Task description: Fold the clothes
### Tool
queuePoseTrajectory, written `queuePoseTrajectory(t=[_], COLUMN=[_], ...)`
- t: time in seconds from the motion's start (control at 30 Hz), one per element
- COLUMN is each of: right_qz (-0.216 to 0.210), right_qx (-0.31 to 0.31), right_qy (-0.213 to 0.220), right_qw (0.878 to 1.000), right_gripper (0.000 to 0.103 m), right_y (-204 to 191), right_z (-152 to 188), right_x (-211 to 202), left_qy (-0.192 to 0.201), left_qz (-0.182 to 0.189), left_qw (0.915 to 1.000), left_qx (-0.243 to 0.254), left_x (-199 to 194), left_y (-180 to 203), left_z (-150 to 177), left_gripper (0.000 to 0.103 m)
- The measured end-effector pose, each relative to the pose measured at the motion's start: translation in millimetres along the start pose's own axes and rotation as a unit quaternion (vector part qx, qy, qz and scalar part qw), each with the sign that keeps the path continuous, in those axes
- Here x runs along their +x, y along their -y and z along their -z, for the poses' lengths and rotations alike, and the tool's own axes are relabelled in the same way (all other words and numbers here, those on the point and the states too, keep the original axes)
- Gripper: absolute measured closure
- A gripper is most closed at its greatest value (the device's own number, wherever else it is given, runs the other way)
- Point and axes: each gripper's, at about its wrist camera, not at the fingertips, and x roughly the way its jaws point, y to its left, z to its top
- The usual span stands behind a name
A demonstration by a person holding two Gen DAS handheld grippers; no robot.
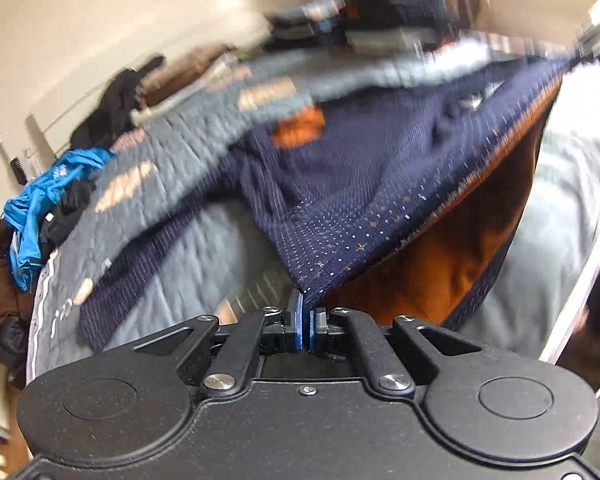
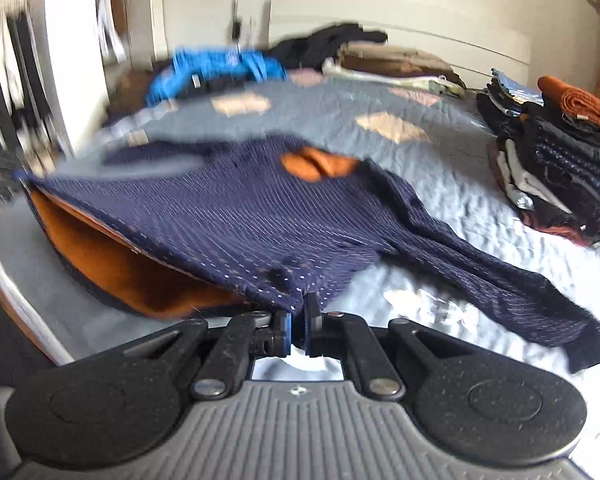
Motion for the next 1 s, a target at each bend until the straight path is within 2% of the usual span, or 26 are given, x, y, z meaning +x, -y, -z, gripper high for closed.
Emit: queuePoseTrajectory(t=[0.13, 0.2, 0.3, 0.37, 0.43, 0.47, 0.5, 0.57, 0.6, 0.63, 0.73, 0.77, 0.8, 0.87, 1.0], right_qz=[0.004, 0.008, 0.015, 0.020, 0.024, 0.027, 0.029, 0.033, 0.031, 0.030, 0.026, 0.021, 0.014, -0.003, -0.038], right_qx=[-0.063, -0.083, -0.105, -0.120, -0.135, -0.142, -0.149, -0.164, -0.157, -0.145, -0.108, -0.084, -0.062, -0.019, 0.066], right_qy=[-0.066, -0.079, -0.091, -0.099, -0.106, -0.110, -0.114, -0.122, -0.126, -0.129, -0.120, -0.113, -0.105, -0.088, -0.055], right_qw=[0.996, 0.993, 0.990, 0.988, 0.985, 0.983, 0.982, 0.978, 0.979, 0.980, 0.987, 0.990, 0.992, 0.996, 0.996], right_gripper=[0.096, 0.096, 0.091, 0.079, 0.061, 0.061, 0.061, 0.070, 0.090, 0.095, 0.095, 0.095, 0.095, 0.095, 0.095], right_y=[-17.3, -21.4, -25.4, -28.0, -30.7, -32.0, -33.3, -36.0, -34.2, -33.5, -28.2, -23.9, -19.0, -8.6, 12.2], right_z=[24.0, 31.2, 39.9, 45.8, 51.6, 54.6, 57.5, 63.3, 63.9, 64.0, 61.0, 57.7, 53.5, 44.1, 25.1], right_x=[52.2, 61.4, 70.4, 76.3, 82.3, 85.3, 88.3, 94.3, 97.3, 98.4, 96.6, 93.5, 90.8, 85.8, 76.0], left_qy=[-0.054, -0.063, -0.052, -0.060, -0.068, -0.071, -0.072, -0.077, -0.081, -0.082, -0.082, -0.084, -0.086, -0.086, -0.068], left_qz=[0.011, 0.020, 0.014, 0.018, 0.024, 0.028, 0.033, 0.038, 0.037, 0.036, 0.033, 0.030, 0.028, 0.019, 0.012], left_qw=[0.9980, 0.9962, 0.9967, 0.9965, 0.9960, 0.9956, 0.9952, 0.9946, 0.9946, 0.9948, 0.9955, 0.9954, 0.9953, 0.9953, 0.9972], left_qx=[0.033, 0.056, 0.062, 0.055, 0.052, 0.054, 0.057, 0.057, 0.055, 0.049, 0.035, 0.035, 0.035, 0.041, 0.028], left_x=[36.4, 37.9, 35.7, 39.8, 43.8, 45.3, 46.7, 50.5, 53.2, 54.3, 53.9, 54.1, 54.5, 55.9, 52.9], left_y=[23.0, 28.8, 29.8, 28.8, 29.8, 31.4, 33.0, 34.0, 33.2, 31.6, 28.4, 29.2, 30.2, 32.6, 28.9], left_z=[23.0, 29.9, 28.2, 27.0, 26.6, 27.1, 27.6, 28.5, 28.9, 29.0, 28.3, 28.2, 28.1, 27.3, 20.6], left_gripper=[0.099, 0.096, 0.096, 0.095, 0.095, 0.095, 0.095, 0.095, 0.095, 0.095, 0.095, 0.092, 0.088, 0.071, 0.070])
